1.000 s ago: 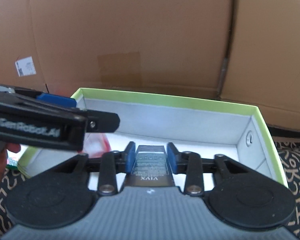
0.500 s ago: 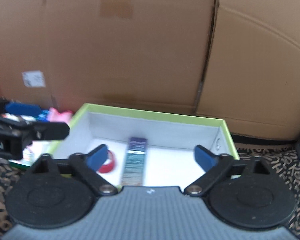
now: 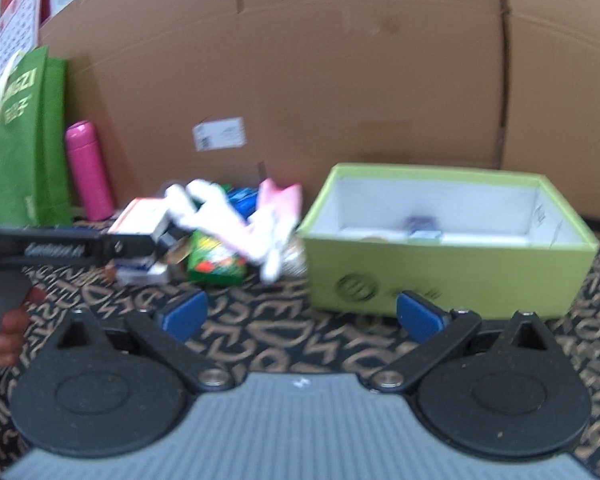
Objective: Organize objects
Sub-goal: 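Grasp the orange-white medicine box with the left gripper while the right grasps the green box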
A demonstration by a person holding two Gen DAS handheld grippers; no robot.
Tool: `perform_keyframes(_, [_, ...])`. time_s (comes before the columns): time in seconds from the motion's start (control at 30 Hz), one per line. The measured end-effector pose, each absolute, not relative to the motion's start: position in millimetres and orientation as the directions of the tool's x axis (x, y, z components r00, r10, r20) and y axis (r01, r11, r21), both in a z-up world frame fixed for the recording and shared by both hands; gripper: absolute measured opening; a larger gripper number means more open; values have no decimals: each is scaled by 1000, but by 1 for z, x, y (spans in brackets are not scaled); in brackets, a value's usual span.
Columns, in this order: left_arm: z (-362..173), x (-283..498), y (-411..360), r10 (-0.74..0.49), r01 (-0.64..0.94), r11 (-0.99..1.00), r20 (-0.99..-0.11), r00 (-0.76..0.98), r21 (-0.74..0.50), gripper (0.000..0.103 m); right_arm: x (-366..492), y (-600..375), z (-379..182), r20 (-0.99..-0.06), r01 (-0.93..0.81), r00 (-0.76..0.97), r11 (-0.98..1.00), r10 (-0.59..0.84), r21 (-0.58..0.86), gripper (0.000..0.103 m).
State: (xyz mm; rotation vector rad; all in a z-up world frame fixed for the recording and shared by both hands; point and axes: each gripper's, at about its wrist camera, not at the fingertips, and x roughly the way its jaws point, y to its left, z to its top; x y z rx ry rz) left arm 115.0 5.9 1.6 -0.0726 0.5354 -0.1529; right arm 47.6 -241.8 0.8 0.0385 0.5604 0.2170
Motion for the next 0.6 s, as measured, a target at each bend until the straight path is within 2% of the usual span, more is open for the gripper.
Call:
perform_keyframes(0.23, [-16, 151, 29, -8, -6, 1000, -533, 846, -24, 96, 50, -205, -29, -577, -252, 761, 954, 297, 159, 103])
perform_keyframes(0.5, [-41, 197, 30, 23, -12, 1000, -600, 800, 22, 95, 63, -180, -38, -593, -265, 741, 949, 315, 173, 103])
perform_keyframes(0.57, [-45, 198, 37, -20, 19, 1000, -617, 787, -8, 70, 68, -174, -40, -599, -274, 737, 949, 312, 156, 103])
perform_keyframes(0.6, [-44, 194, 39, -14, 18, 1000, -605, 796, 2, 70, 70, -172, -41, -599, -279, 739, 949, 310, 147, 103])
